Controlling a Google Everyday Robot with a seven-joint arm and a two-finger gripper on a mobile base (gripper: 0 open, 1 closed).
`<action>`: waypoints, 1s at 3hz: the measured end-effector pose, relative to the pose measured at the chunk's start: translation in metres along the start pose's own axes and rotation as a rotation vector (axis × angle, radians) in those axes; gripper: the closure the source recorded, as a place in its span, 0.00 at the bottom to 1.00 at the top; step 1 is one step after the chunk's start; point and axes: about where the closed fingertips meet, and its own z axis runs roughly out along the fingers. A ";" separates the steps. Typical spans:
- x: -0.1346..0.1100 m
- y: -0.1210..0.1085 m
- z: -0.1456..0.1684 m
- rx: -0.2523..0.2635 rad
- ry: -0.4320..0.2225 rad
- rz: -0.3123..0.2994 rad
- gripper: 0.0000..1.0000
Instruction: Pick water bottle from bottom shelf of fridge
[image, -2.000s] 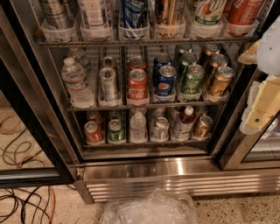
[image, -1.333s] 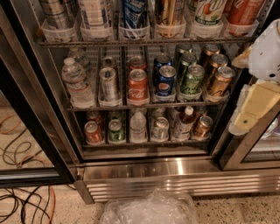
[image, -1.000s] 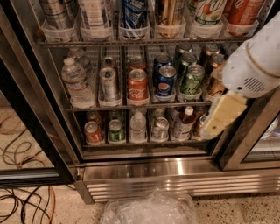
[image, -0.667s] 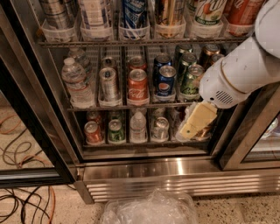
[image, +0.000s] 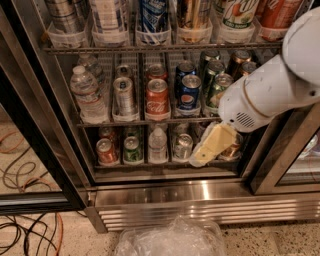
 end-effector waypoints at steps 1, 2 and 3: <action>-0.009 0.031 0.046 -0.045 -0.111 0.104 0.00; -0.015 0.073 0.085 -0.059 -0.175 0.248 0.00; -0.017 0.107 0.111 -0.035 -0.225 0.387 0.00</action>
Offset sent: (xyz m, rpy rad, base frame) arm -0.0123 0.1149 -0.1031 0.4552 -0.0198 -0.4308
